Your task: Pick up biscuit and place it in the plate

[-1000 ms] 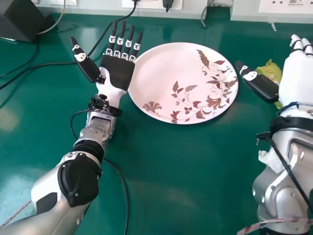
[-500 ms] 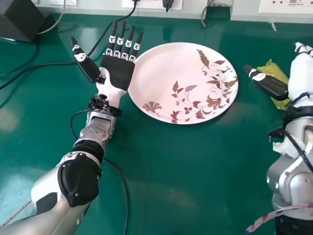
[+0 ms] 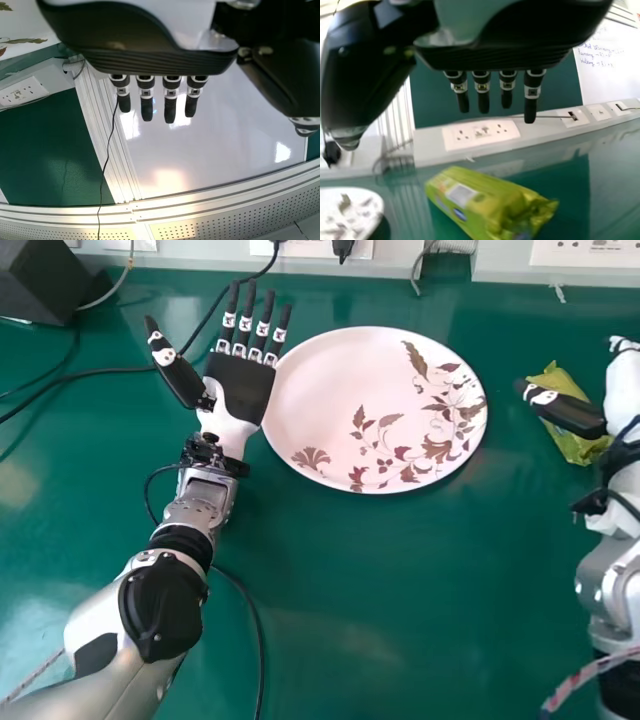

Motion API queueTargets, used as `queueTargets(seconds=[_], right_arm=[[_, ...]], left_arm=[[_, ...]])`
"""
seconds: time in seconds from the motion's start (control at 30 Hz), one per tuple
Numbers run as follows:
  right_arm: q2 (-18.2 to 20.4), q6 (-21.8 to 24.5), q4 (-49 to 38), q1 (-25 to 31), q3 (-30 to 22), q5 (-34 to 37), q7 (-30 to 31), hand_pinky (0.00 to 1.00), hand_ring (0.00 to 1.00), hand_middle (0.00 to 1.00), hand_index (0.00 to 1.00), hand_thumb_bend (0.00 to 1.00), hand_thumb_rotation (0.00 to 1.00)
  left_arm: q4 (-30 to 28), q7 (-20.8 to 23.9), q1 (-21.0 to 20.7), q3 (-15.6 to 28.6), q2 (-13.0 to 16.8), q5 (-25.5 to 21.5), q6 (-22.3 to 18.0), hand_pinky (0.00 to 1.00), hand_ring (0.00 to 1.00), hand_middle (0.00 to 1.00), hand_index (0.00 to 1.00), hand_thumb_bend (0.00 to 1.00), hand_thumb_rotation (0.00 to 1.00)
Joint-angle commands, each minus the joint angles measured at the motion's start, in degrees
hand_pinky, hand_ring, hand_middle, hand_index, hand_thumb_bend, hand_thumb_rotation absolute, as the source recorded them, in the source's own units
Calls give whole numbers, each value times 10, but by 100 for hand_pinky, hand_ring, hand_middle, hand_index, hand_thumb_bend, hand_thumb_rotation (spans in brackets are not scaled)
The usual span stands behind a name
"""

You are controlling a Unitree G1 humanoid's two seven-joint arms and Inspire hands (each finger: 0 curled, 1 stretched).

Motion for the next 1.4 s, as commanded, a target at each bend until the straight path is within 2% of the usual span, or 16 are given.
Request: queueTargets(seconds=[0.0,0.23,0.5,0.67,1.1,1.37], right_arm=[[-17,-1,13,-9,8,11,9,85,88,100,100,100,48],[-41,-12,53,-18,28,38,-12,84,87,100,100,100,50],[-65,-29,87,-24,48,71,-43,84,87,100,100,100,47],[-76,-37,103,-25,58,89,-61,84,87,100,100,100,50],[-95,-41,157,-43,89,108,-86,83,87,100,100,100,47],[-98,-45,207,-54,103,125,-123,84,87,100,100,100,45]], left_arm=[[4,-9,9,-2,-4,0,1,100,95,96,98,100,60],[4,-1,10,-3,-2,2,0,100,95,96,97,100,57],[4,-3,10,-3,-2,1,3,100,95,97,98,100,57],[4,-1,10,-4,-2,2,0,100,94,96,98,100,55],[4,-2,9,-1,-2,-1,6,100,95,97,99,100,57],[4,-3,9,-3,-2,1,2,100,94,96,98,100,54]])
